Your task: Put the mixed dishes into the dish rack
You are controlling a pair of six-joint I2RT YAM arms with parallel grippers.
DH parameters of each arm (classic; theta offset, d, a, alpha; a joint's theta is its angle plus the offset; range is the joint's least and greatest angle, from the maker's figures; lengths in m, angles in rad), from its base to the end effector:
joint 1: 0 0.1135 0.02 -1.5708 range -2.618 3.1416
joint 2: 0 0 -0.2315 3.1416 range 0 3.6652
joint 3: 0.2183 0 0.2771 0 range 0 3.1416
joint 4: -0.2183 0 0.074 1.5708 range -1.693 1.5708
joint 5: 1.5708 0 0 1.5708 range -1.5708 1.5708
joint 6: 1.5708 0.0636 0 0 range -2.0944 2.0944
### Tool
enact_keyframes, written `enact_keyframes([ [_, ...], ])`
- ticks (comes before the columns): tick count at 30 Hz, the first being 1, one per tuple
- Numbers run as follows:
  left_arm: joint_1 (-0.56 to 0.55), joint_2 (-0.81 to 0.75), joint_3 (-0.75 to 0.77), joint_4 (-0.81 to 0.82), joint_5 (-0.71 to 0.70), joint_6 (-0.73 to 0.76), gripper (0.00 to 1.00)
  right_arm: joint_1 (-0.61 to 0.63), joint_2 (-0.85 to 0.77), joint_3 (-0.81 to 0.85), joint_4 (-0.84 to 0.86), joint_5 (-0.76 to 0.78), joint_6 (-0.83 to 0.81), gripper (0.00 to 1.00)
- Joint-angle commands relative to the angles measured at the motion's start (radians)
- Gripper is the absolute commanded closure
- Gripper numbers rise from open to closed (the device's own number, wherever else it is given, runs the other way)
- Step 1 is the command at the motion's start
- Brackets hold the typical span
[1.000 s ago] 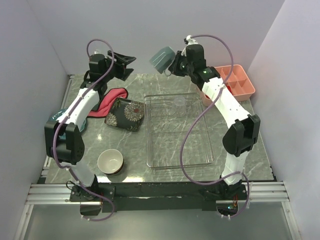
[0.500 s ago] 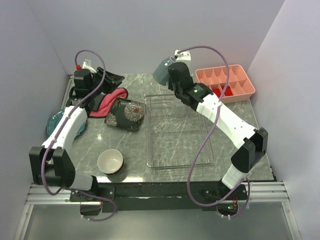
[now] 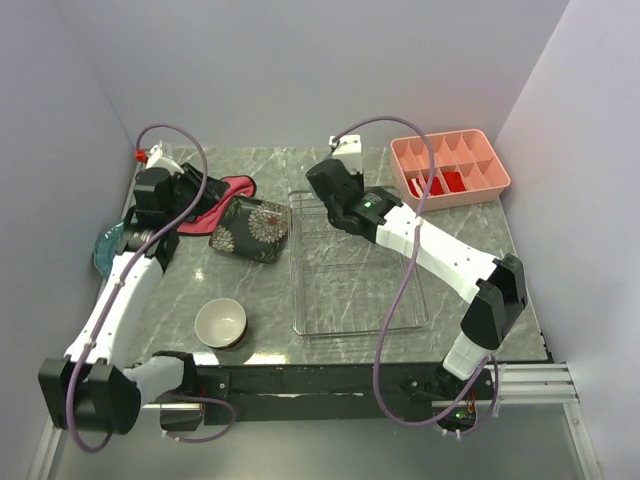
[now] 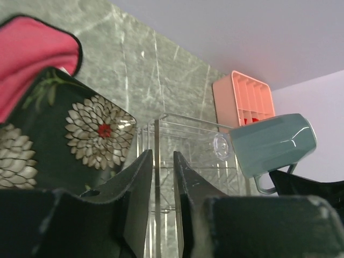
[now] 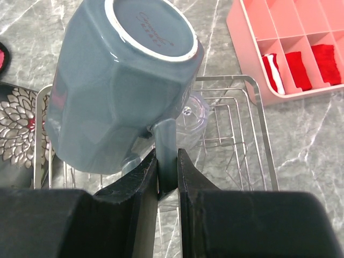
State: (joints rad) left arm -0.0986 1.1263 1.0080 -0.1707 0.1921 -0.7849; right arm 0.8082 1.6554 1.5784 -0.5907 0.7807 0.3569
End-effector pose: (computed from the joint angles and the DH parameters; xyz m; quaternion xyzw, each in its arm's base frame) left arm 0.3242 -0.0443 0.3113 -0.2144 0.7706 -0.3239 0.5052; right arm 0.3139 0.2637 0.3094 -0.0243 0.8481 -0.0639 0.5253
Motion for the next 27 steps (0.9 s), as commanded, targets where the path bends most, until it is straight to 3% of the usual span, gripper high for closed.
enact_keyframes([
  [1, 0.004, -0.097, -0.014, 0.002, -0.083, 0.091, 0.71, 0.061, 0.001, 0.008, 0.107, 0.164, 0.011, 1.00],
  [13, 0.007, -0.226, 0.027, -0.061, -0.189, 0.164, 0.65, 0.083, 0.150, 0.000, 0.195, 0.264, -0.042, 1.00],
  [27, -0.010, -0.319, -0.045, -0.062, -0.232, 0.162, 0.63, 0.088, 0.234, -0.089, 0.433, 0.325, -0.213, 1.00],
])
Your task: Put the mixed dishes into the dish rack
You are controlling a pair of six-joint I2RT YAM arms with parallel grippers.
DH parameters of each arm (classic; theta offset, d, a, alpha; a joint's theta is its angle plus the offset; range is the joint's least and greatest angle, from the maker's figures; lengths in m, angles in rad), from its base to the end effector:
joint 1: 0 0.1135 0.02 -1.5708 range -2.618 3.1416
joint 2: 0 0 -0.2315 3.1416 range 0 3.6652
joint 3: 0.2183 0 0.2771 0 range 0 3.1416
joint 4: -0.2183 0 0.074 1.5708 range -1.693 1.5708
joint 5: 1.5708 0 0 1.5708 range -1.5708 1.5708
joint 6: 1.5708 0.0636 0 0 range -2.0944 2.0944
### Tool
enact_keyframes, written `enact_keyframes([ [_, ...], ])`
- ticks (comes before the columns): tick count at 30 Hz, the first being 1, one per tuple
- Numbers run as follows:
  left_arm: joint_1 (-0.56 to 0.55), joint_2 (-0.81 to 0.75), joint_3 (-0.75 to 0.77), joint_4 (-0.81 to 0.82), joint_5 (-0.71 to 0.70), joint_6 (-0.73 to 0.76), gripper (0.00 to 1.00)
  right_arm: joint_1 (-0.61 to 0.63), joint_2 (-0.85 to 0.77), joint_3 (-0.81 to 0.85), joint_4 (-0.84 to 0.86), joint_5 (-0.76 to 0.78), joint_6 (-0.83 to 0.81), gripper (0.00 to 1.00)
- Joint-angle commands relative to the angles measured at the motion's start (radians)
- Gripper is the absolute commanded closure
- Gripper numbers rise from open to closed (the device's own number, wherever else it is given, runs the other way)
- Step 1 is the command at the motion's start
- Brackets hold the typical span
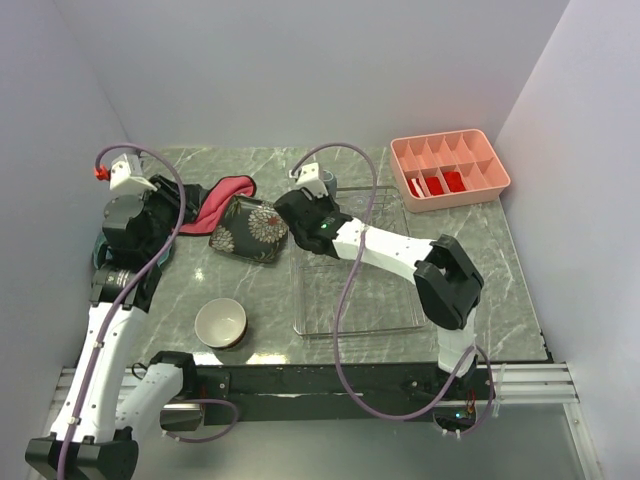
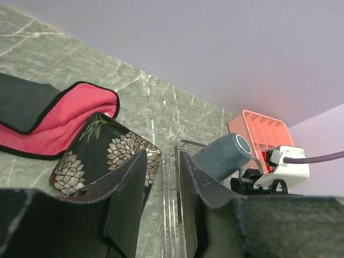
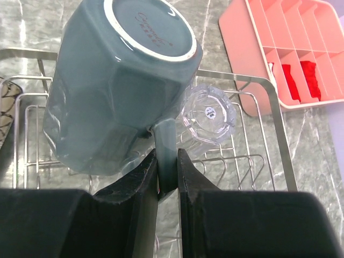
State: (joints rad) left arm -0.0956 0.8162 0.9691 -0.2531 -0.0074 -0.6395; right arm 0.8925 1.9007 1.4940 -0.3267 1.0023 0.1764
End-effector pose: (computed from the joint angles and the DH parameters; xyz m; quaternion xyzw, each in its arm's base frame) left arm 0.2554 -0.0240 0.3689 -0.2016 0.7137 -0.2385 0.6270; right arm 0.3226 0.3149 0.2082 -0.0979 0.8189 -0.1961 0.5304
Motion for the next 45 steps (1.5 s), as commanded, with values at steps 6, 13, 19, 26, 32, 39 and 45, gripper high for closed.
enact_keyframes([
  [6, -0.032, -0.009, -0.015, 0.028, -0.042, 0.021, 0.62, 0.000, 0.030, -0.005, 0.244, 0.116, -0.086, 1.00],
  [13, -0.033, -0.012, -0.035, 0.031, -0.029, 0.004, 0.62, -0.009, 0.052, -0.018, 0.294, 0.113, -0.124, 1.00],
  [19, -0.044, -0.009, -0.047, 0.048, -0.020, -0.002, 0.62, -0.021, 0.054, -0.064, 0.304, 0.093, -0.143, 1.00],
  [26, -0.047, -0.003, -0.063, 0.057, -0.013, -0.009, 0.61, -0.026, 0.052, -0.121, 0.345, 0.048, -0.190, 1.00],
  [32, -0.047, -0.003, -0.072, 0.064, -0.002, -0.019, 0.61, -0.032, 0.060, -0.150, 0.440, 0.032, -0.290, 1.00],
  [39, -0.047, -0.006, -0.087, 0.071, 0.000, -0.025, 0.61, -0.037, 0.067, -0.242, 0.629, -0.033, -0.494, 1.00],
  [45, -0.047, -0.011, -0.096, 0.067, -0.002, -0.025, 0.61, -0.037, 0.057, -0.270, 0.658, -0.071, -0.537, 0.88],
])
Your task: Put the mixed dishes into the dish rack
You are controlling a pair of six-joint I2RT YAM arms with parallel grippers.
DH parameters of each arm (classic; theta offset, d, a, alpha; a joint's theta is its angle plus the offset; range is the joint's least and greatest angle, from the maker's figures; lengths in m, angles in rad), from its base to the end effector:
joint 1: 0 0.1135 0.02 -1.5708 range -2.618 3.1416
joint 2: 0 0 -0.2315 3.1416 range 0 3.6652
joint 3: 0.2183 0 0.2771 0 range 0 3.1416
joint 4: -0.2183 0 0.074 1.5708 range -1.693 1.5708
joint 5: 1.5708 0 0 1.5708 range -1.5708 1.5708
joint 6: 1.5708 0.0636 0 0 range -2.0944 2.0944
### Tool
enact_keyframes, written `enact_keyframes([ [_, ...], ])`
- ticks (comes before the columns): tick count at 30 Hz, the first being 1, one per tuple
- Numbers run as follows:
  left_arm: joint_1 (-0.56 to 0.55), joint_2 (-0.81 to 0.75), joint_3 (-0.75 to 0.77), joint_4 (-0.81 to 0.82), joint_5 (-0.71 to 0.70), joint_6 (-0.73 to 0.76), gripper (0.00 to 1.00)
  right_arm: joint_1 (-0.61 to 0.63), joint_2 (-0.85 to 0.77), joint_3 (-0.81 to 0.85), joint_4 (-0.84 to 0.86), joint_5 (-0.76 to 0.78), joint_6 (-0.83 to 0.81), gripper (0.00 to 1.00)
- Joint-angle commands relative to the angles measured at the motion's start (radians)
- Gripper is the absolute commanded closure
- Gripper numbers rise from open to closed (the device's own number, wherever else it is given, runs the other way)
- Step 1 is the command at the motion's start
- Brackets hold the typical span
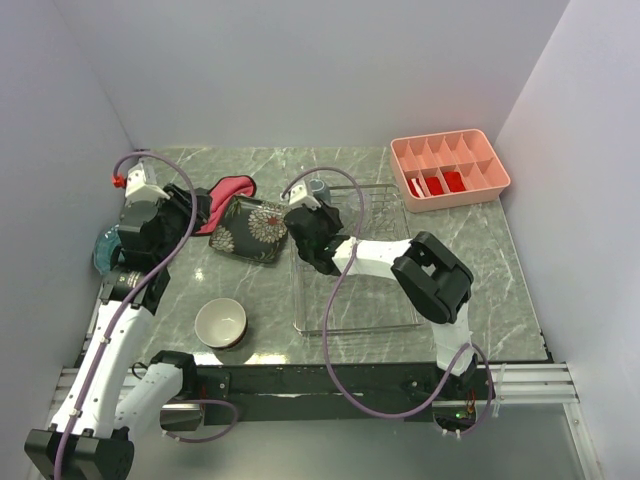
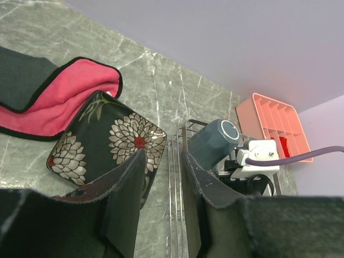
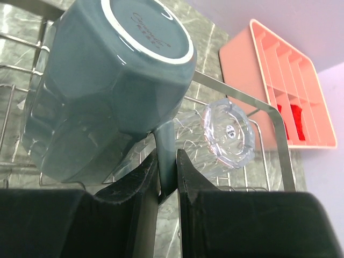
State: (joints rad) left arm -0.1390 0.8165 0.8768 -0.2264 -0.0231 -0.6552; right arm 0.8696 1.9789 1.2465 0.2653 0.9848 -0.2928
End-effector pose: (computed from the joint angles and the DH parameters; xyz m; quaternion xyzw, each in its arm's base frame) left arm 0.2612 -0.0351 0.3357 -0.2020 0.7361 -0.2417 0.5991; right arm 0.3312 0.3101 0.1406 -0.2048 0.7633 -0.2545 0.5574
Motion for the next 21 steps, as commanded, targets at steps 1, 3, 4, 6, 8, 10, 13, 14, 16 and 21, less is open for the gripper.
enact_keyframes([
  [1, -0.004, -0.011, -0.004, 0.041, 0.014, -0.011, 0.61, -0.014, -0.026, -0.025, 0.049, -0.079, -0.075, 0.81],
  [3, -0.004, -0.010, -0.004, 0.045, 0.028, -0.015, 0.61, -0.014, -0.041, -0.024, 0.025, -0.092, -0.069, 0.64],
  [4, -0.004, -0.010, -0.004, 0.047, 0.031, -0.018, 0.61, -0.014, -0.048, -0.025, 0.002, -0.090, -0.062, 0.62],
  [6, -0.004, -0.008, -0.004, 0.048, 0.038, -0.021, 0.61, -0.014, -0.074, -0.027, -0.030, -0.100, -0.028, 0.59],
  [8, -0.002, -0.005, 0.001, 0.052, 0.041, -0.023, 0.61, -0.012, -0.098, -0.016, -0.101, -0.116, 0.019, 0.58],
  [10, -0.004, -0.004, 0.002, 0.052, 0.043, -0.024, 0.61, -0.014, -0.124, -0.006, -0.168, -0.124, 0.062, 0.53],
  [13, -0.002, 0.000, 0.007, 0.055, 0.049, -0.024, 0.60, -0.014, -0.150, 0.008, -0.227, -0.156, 0.054, 0.39],
  [14, -0.001, 0.001, 0.008, 0.052, 0.051, -0.026, 0.60, -0.014, -0.156, 0.010, -0.227, -0.196, 0.037, 0.37],
  [16, 0.003, 0.003, 0.010, 0.050, 0.054, -0.026, 0.60, -0.023, -0.164, 0.033, -0.259, -0.271, -0.041, 0.33],
  [21, 0.013, 0.004, -0.005, 0.059, 0.074, -0.038, 0.60, -0.122, -0.150, 0.175, -0.520, -0.547, 0.075, 0.36],
])
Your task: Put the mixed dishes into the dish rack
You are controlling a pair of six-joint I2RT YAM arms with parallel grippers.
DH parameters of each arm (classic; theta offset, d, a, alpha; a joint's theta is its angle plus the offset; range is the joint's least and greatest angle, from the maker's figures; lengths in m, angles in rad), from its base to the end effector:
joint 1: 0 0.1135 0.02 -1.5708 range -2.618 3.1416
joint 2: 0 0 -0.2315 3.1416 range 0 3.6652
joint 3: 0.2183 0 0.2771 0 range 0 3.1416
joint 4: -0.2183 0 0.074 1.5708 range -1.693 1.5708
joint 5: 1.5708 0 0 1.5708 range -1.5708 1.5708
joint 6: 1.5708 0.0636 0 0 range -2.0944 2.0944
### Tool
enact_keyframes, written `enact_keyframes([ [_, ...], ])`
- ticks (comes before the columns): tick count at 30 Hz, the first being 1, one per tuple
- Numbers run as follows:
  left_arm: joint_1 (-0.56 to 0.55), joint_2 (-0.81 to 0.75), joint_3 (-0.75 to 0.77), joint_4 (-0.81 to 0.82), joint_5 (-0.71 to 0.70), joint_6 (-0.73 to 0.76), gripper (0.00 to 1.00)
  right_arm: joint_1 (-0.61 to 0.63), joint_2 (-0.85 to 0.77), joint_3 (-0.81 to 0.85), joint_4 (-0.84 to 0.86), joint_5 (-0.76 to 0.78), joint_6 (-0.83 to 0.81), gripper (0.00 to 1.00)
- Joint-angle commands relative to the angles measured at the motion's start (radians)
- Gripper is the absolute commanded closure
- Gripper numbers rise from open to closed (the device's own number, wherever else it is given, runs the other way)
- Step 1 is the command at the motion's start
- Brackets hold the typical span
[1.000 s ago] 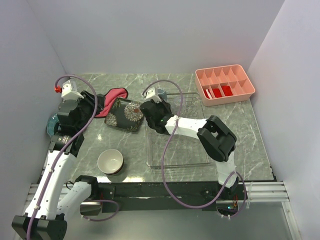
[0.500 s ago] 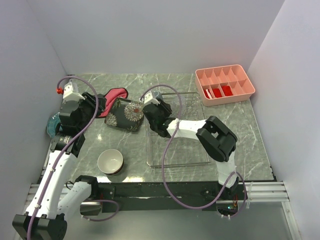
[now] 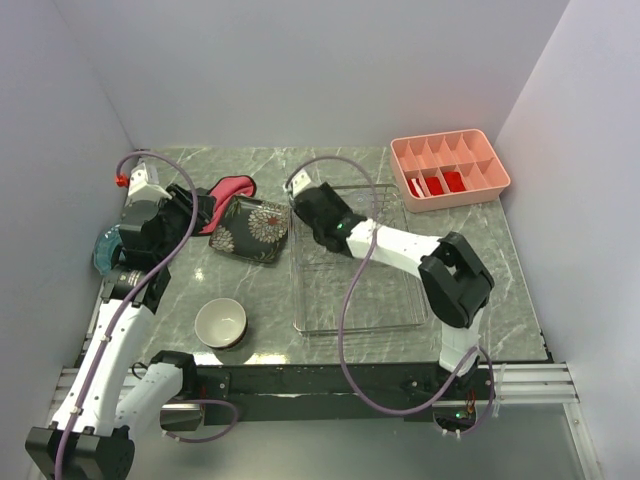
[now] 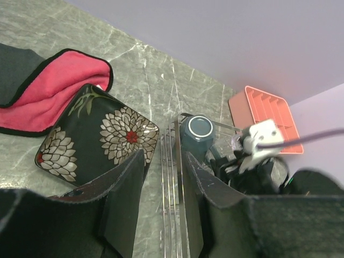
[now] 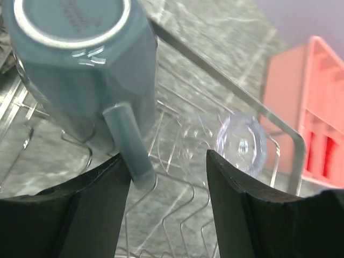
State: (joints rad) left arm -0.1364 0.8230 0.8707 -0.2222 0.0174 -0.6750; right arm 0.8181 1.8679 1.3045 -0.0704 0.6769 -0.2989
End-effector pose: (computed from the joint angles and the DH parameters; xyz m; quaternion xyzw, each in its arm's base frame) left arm 0.2628 -0.0372 0.3322 -0.1984 0.7399 -0.2598 0.5880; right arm 0.3354 0.2998 0.1679 -0.3188 0.7932 -0.1770 0.4877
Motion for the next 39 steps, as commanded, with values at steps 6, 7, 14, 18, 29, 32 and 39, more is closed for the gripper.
enact_keyframes([
  [6, 0.018, 0.007, -0.012, 0.064, 0.065, -0.028, 0.59, -0.109, -0.027, 0.104, -0.164, -0.211, 0.060, 0.35],
  [7, 0.018, 0.008, -0.013, 0.066, 0.069, -0.026, 0.60, -0.111, -0.023, 0.107, -0.166, -0.209, 0.057, 0.35],
  [14, 0.021, 0.015, -0.018, 0.078, 0.095, -0.034, 0.60, -0.116, -0.033, 0.085, -0.157, -0.211, 0.031, 0.29],
  [18, 0.026, 0.016, -0.007, 0.069, 0.101, -0.031, 0.60, -0.128, -0.081, 0.102, -0.232, -0.259, 0.038, 0.24],
  [29, 0.057, 0.047, 0.019, 0.053, 0.148, -0.031, 0.62, -0.137, -0.193, 0.237, -0.350, -0.585, 0.225, 1.00],
  [32, 0.063, 0.065, 0.004, 0.053, 0.179, -0.017, 0.87, -0.114, -0.124, 0.312, -0.333, -0.580, 0.230, 1.00],
  [39, 0.063, 0.120, -0.059, 0.057, 0.337, -0.006, 0.99, -0.108, 0.071, 0.544, -0.318, -0.588, 0.253, 1.00],
])
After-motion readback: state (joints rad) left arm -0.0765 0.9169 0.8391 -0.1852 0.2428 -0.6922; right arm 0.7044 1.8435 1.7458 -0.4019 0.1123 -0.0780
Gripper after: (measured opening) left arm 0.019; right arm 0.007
